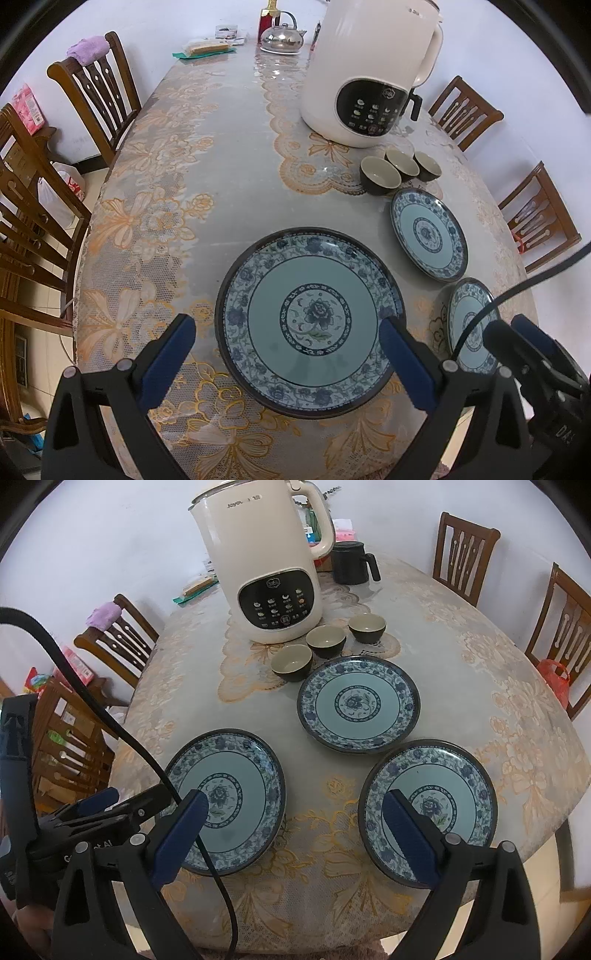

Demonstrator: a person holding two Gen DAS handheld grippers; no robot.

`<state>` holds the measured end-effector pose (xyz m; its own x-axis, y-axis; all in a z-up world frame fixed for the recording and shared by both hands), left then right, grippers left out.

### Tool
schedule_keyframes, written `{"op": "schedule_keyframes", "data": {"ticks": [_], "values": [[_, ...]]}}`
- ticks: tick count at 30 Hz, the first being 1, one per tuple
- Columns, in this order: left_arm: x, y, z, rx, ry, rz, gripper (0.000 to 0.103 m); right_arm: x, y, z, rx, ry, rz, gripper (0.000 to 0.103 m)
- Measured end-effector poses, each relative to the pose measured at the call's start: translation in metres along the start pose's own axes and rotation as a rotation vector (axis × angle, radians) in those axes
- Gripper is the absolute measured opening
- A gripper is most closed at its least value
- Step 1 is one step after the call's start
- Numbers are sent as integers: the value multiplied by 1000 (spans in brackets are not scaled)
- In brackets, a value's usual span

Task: Organize plates and bowls
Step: 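Move both grippers toward the rim of a blue-and-white floral plate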

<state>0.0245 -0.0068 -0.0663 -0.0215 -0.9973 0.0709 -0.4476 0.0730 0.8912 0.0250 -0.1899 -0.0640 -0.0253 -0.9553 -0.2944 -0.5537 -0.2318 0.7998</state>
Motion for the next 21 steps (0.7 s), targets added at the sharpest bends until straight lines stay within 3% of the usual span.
{"op": "schedule_keyframes", "data": {"ticks": [21], "values": [[-13, 3, 0, 12, -23, -36, 101, -9, -6, 8, -27, 4, -10, 94]]}}
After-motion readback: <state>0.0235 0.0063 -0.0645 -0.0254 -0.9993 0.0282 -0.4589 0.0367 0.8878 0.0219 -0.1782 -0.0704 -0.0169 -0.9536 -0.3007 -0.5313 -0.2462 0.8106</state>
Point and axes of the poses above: each gripper's, at about its wrist camera, not at the fingertips, and y roughly against the way its jaws point, x to its right, z to its underside, the point moved 7 cm from there along -y, roughly the way its jaws point, and after that the axes turned 11 degrees about -y, right-handed, at the moved point
